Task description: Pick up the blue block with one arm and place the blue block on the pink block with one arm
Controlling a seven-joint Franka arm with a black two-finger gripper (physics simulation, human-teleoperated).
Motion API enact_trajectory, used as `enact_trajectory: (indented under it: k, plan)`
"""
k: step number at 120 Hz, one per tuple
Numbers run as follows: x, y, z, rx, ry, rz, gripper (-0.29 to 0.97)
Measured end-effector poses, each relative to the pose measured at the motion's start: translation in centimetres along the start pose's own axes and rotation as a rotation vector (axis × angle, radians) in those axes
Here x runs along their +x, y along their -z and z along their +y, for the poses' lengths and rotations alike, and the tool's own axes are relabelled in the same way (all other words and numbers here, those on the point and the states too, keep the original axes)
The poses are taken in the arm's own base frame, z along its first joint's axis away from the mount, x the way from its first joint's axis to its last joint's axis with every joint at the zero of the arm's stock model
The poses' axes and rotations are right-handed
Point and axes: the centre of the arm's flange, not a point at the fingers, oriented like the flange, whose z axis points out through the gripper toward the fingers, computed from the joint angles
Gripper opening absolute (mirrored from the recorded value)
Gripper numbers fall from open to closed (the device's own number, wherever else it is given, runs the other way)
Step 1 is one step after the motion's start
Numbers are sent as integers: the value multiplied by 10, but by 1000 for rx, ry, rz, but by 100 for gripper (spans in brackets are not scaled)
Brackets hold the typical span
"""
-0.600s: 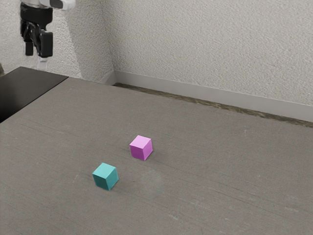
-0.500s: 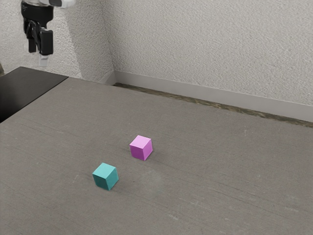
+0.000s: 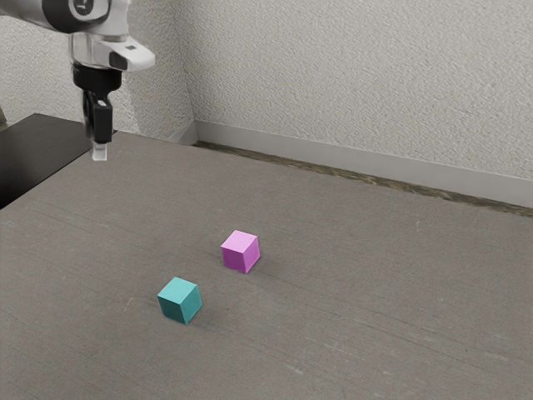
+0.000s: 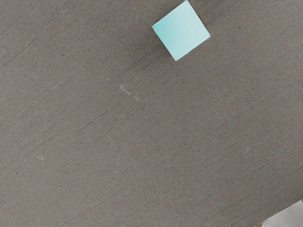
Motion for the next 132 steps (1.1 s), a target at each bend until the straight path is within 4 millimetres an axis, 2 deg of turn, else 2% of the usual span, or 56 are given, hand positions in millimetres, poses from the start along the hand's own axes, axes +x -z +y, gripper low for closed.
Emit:
enact_trajectory:
  k: [26, 34, 48, 61, 74, 109, 132]
  plan:
    - [27, -73, 6, -53, 37, -45, 68]
    - [25, -81, 7, -49, 58, -32, 68]
    - [19, -118, -1, -93, 129, -39, 68]
    - [3, -153, -8, -142, 229, -30, 68]
    - [2, -173, -7, -155, 312, -15, 68]
    - [57, -225, -15, -166, 443, -9, 68]
    - [93, -241, 3, -168, 463, 3, 68]
